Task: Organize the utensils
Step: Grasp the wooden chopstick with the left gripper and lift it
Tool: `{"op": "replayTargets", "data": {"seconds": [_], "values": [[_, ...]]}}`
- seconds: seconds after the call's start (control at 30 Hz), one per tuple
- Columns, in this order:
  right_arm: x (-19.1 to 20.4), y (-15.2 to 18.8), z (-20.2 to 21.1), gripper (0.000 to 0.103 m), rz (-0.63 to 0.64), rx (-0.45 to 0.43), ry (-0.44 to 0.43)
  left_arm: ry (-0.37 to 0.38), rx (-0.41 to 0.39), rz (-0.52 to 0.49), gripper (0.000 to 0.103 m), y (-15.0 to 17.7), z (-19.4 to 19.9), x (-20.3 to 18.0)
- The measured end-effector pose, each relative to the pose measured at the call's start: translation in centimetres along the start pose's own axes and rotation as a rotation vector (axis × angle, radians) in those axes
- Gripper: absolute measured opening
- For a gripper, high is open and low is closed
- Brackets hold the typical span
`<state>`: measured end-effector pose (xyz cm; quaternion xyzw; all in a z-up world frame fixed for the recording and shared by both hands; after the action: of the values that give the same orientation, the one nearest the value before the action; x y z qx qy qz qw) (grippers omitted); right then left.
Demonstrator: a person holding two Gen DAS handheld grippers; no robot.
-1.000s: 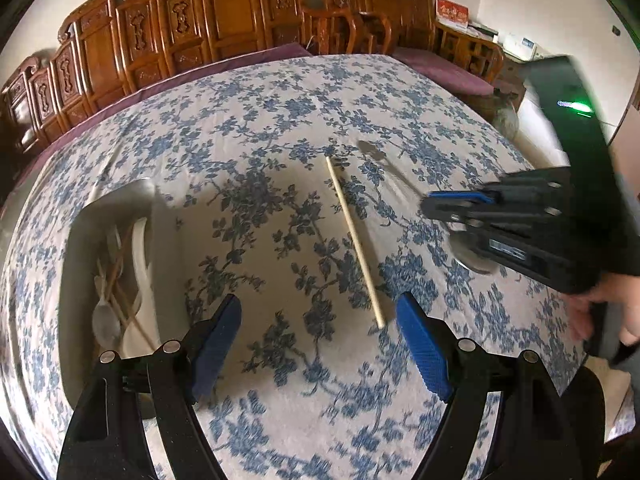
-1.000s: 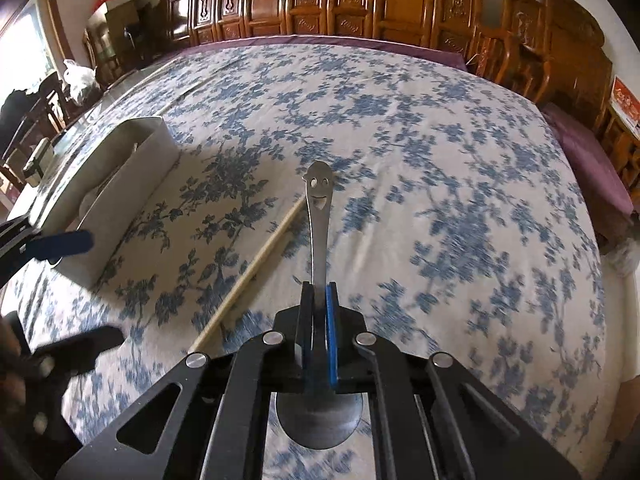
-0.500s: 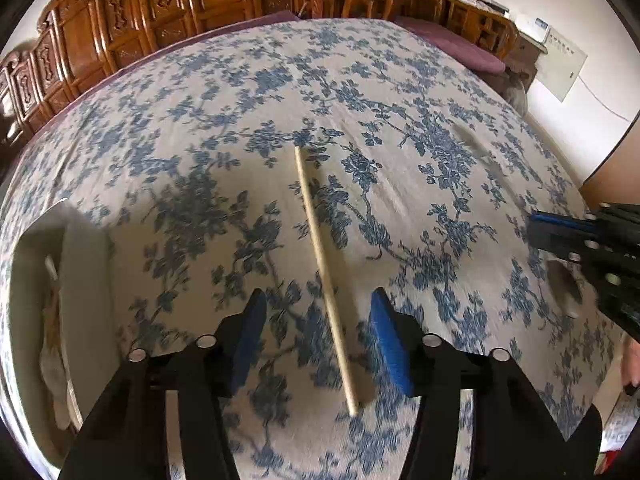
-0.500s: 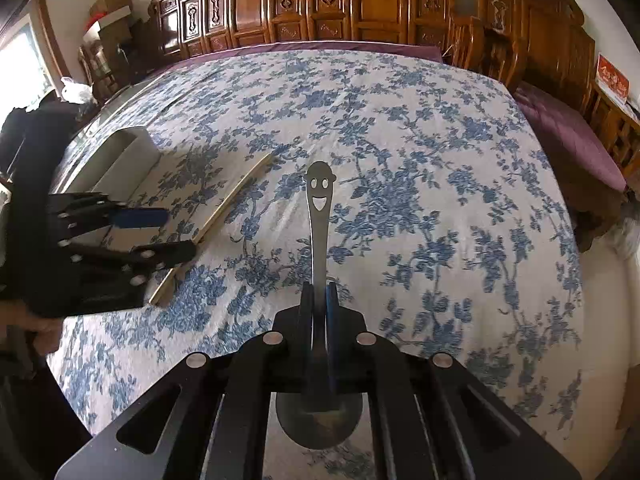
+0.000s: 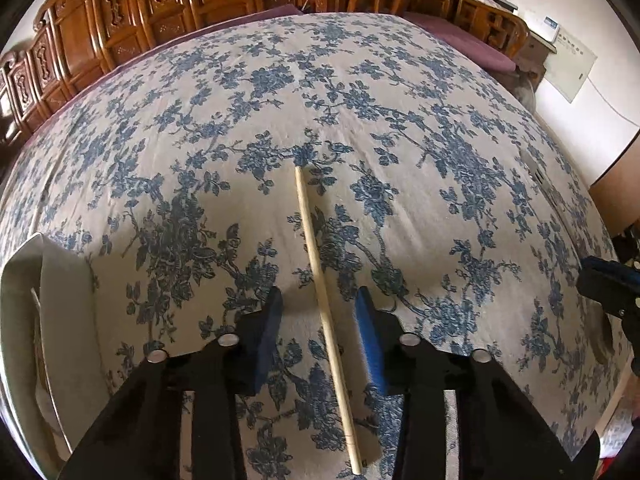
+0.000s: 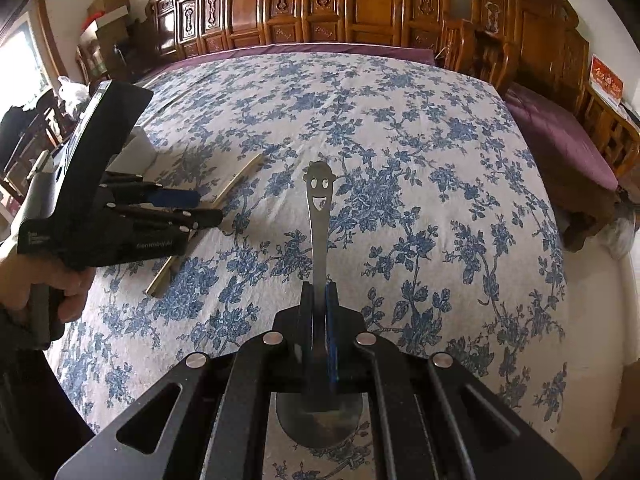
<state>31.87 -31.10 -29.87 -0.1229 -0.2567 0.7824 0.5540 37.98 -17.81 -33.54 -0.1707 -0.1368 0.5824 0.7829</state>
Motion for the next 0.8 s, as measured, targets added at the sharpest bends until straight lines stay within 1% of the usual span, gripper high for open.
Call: {"op": "replayTargets", "data": {"seconds": [0.03,0.07,0.1,0.13,0.27,0.4,0.67,0.8], "values": [[0.1,0.0,0.0,0.007,0.000,0.002,0.004,-0.001,-0.002,-0.002,0.020,0.0,0.0,0.1],[0.2,0.0,0.1,0.007,0.001,0.003,0.010,0.004,-0.004,-0.001,0.017,0.0,0.1,0.2],[0.3,0.1,0.2,0.007,0.002,0.004,0.015,0.001,-0.003,-0.002,0.009,0.1,0.1,0.3],[0.4,0.1,0.3,0.007,0.002,0.005,0.021,-0.006,-0.002,-0.011,0.005,0.2,0.2,0.3],[1.3,0.0,1.1,0.007,0.011,0.003,0.045,0.005,-0.001,-0.028,0.005,1.0,0.8,0.2],[2.4,-0.3,2.4,0.007,0.018,-0.010,0.059,0.048,-0.036,-0.005,0.005,1.7,3.2,0.7],[5.5,-1.1,5.7,0.007,0.014,-0.059,0.055,0.088,-0.135,-0.015,0.005,3.0,10.4,1.6],[7.0,-1.5,6.9,0.007,0.026,-0.076,0.052,0.094,-0.178,-0.018,0.004,3.6,13.5,2.2]]}}
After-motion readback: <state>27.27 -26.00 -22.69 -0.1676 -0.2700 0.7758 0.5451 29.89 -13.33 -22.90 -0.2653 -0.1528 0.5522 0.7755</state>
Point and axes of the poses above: each gripper's, at about its wrist camera, not at the fingertips, and z roughly against the way its jaws point, x to its left, y to its underside, the point moved 6 cm from there along -z, roughly the way its jaws point, and after that the axes turned 1 degree about -y, right-handed, at the moved point
